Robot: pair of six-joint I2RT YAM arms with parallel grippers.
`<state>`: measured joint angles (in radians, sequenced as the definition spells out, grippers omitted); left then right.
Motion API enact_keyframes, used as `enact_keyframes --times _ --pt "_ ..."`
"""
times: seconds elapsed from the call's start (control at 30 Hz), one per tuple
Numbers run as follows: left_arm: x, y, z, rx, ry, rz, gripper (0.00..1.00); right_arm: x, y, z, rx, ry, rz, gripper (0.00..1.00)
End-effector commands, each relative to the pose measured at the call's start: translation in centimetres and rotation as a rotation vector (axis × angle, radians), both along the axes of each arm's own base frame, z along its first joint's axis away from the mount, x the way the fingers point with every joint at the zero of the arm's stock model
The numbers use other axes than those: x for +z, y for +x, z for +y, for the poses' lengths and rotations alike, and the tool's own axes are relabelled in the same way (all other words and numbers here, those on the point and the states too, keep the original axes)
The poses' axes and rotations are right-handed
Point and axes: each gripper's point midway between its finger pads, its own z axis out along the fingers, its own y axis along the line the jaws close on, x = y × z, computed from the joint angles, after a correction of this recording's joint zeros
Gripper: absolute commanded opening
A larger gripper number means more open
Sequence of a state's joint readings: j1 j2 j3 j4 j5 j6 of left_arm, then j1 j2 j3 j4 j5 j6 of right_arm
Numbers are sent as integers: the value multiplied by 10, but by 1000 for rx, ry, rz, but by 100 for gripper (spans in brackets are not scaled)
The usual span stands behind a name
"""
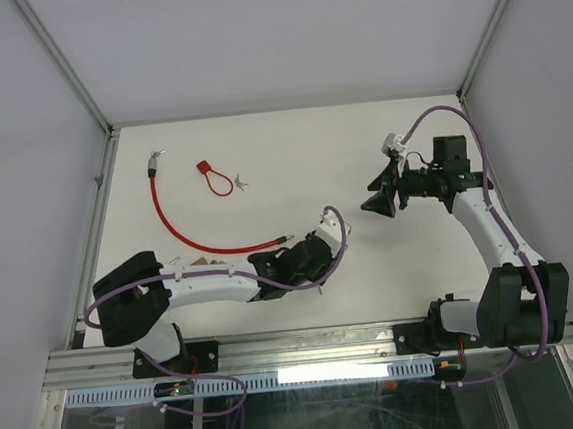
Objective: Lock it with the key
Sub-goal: Pick up the lock from the center of the board.
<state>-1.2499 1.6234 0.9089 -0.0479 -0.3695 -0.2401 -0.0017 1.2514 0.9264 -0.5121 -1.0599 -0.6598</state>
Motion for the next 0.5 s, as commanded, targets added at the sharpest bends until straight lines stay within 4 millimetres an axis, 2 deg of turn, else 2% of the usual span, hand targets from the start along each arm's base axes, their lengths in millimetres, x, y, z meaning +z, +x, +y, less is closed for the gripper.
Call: enact_keyframes --times 0.0,0.13,0.17,0.2,0.47 --pt "68 10 -24 -163 -248 -141 2 8 -12 19 121 80 -48 64" --pt "81 12 -14 -227 -298 -161 2 4 -48 34 324 137 -152 67" --pt "78 11 -13 -246 -301 -149 2 3 -57 36 364 152 -183 69" --pt "88 10 -10 -260 -326 -155 1 2 -63 38 394 159 -218 71" --pt "92 -1 0 -347 -354 -147 1 -12 -82 46 501 104 -251 72"
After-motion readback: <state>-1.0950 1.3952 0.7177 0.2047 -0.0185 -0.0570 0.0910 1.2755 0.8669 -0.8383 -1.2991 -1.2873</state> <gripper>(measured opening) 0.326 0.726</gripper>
